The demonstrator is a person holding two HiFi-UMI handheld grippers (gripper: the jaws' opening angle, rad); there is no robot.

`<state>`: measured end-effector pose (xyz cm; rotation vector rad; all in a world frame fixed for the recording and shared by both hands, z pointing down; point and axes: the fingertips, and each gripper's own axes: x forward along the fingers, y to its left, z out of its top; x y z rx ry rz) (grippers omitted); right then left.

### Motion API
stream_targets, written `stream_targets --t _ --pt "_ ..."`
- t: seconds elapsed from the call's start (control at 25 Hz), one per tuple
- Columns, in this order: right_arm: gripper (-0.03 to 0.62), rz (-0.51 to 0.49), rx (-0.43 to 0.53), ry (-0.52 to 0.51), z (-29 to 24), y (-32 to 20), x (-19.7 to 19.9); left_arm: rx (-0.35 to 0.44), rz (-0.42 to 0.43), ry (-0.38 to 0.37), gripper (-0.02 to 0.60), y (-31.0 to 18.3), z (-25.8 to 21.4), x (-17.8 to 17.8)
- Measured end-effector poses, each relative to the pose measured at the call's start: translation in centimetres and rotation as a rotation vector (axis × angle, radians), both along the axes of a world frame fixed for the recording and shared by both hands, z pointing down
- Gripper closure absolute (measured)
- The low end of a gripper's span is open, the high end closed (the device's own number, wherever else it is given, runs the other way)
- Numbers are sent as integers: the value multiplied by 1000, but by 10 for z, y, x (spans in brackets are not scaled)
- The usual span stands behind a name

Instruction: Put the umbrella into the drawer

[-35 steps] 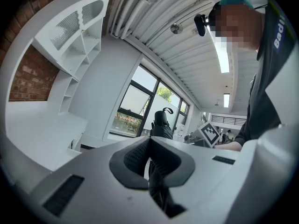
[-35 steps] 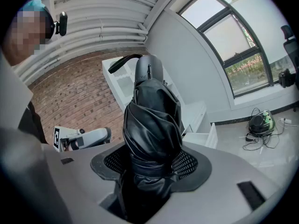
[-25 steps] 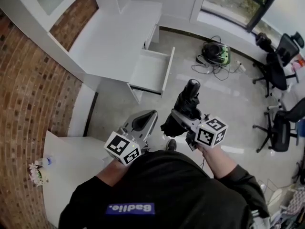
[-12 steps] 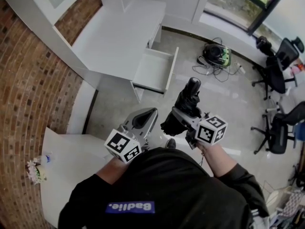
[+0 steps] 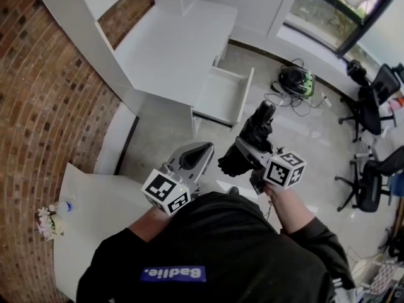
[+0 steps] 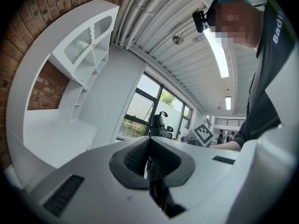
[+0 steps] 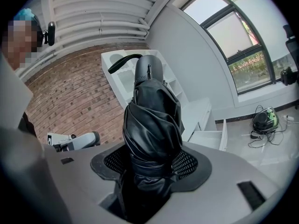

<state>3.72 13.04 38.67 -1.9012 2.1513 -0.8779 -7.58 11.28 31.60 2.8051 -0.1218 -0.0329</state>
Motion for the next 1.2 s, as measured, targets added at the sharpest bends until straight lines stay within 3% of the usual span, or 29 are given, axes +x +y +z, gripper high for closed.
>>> stream_targets --t 0.32,0.68,0.92,1.2 --pt "318 25 -11 -25 7 -24 -8 -17 -20 5 580 -20 9 -25" --pt "318 2 -33 -44 24 -67 11 -15 -91 -10 580 -51 15 -28" --pt "318 -59 -86 -64 48 -108 36 -18 -169 -38 580 -90 17 -10" --pt "318 -94 -133 -98 78 -168 82 -35 -217 -62 580 -139 23 37"
